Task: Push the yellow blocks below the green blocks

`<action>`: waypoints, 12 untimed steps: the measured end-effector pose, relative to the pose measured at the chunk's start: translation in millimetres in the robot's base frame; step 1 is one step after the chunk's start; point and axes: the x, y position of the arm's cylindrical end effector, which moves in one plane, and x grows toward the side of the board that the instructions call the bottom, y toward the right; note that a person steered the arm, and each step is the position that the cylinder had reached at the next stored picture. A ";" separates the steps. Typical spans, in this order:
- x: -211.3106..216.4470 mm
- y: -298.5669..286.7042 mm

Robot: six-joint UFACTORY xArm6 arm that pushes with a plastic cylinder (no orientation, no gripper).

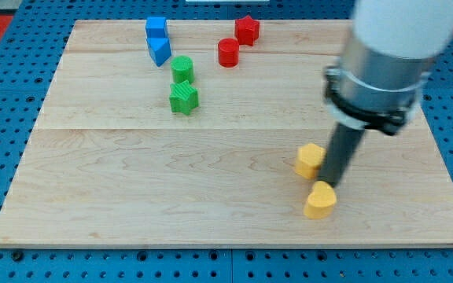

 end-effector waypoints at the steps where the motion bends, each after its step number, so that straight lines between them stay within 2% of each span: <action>1: -28.5 11.7; 2: -43.0 37.6; 4: -41.0 -88.0; 5: -58.2 -99.6; 6: -77.7 -48.7; 8: -78.5 -136.6; 9: -76.1 -136.1; 10: -70.4 -64.9; 11: -72.4 43.4; 12: -22.9 95.5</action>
